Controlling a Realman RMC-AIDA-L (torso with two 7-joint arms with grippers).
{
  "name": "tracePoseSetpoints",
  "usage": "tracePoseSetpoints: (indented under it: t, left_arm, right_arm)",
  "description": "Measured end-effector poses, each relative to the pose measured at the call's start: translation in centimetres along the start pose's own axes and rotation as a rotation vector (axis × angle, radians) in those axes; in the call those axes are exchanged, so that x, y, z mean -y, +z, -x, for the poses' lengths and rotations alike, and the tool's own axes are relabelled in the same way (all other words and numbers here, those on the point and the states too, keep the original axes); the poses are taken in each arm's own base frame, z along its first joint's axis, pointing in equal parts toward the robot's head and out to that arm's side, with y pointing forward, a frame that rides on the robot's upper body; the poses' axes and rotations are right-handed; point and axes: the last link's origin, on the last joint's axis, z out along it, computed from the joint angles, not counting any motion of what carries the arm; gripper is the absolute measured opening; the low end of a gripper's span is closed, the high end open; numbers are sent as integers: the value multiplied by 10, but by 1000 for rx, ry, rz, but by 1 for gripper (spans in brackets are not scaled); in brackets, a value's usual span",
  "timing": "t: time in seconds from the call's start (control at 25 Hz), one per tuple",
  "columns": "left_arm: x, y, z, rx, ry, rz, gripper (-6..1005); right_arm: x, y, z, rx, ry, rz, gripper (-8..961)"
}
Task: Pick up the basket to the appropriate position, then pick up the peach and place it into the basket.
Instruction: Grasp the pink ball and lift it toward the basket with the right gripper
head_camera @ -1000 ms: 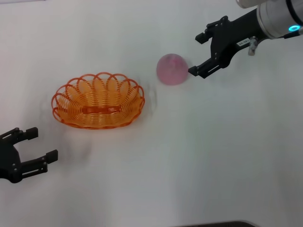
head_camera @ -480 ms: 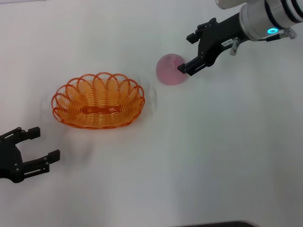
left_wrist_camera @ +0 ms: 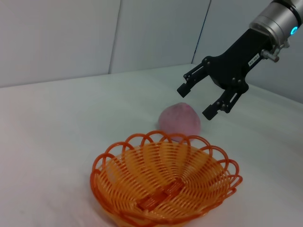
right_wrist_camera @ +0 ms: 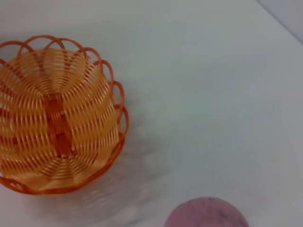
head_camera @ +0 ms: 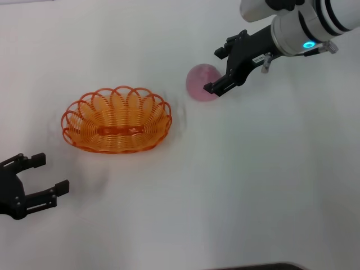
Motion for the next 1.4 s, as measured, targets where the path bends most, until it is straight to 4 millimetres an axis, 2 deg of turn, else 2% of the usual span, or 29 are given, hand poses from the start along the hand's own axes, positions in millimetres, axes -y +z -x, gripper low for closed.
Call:
tracePoseSetpoints:
  t: [0.84, 1.4]
  left_arm:
    - [0, -1, 0, 0, 0, -2, 854]
    - [1, -2, -1, 1, 3, -5, 853]
  right_arm:
    - [-2, 16, -7, 0, 17, -14, 941]
    - [-1, 16, -3, 29, 32, -22, 910]
